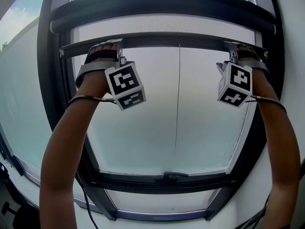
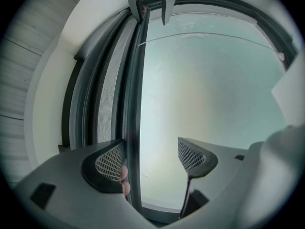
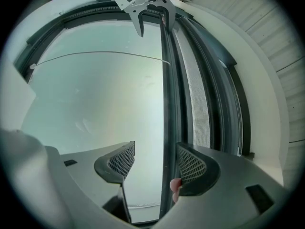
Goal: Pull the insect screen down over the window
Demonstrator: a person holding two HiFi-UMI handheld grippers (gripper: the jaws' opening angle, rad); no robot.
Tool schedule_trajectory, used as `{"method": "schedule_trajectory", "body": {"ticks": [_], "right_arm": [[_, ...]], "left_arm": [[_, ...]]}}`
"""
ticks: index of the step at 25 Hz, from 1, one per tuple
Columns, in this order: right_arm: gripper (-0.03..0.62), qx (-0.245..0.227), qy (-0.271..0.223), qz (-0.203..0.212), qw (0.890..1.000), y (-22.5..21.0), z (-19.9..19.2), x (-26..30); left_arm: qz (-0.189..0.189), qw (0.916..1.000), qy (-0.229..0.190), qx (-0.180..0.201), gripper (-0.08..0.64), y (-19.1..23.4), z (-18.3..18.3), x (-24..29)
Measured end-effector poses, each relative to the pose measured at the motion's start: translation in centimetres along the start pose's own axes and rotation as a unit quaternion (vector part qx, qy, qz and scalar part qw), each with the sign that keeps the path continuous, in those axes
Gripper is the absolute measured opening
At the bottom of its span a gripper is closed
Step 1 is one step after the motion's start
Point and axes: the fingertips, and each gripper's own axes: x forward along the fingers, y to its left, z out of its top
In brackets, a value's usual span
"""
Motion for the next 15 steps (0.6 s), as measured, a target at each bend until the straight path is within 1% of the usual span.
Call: {"method": "schedule_trajectory", "body": {"ticks": [5, 7, 11, 15], "right_arm": [[0.256, 0.009, -0.002, 0.005, 1.0, 2.0, 0.3, -0.6], [0.256, 0.013, -0.002, 0.008, 1.0, 2.2, 0.3, -0.7], [0.256, 0.014, -0.004, 0.007, 1.0, 2.0, 0.4, -0.7], [0.256, 0.013, -0.002, 0.014, 1.0, 4.6, 0.2, -1.6]], "left_arm": [[-0.015, 0.9998, -0.008, -0.008, 0.33, -2.1, -0.2, -0.8], [-0.022, 0.9996, -0.011, -0.014, 0.33, -2.4, -0.3, -1.0], [-0.028, 0.9994, -0.013, -0.014, 0.33, -2.6, -0.3, -1.3], [-0.037, 0.9992, -0.012, -0.009, 0.33, -4.8, -0.2, -2.4]]}}
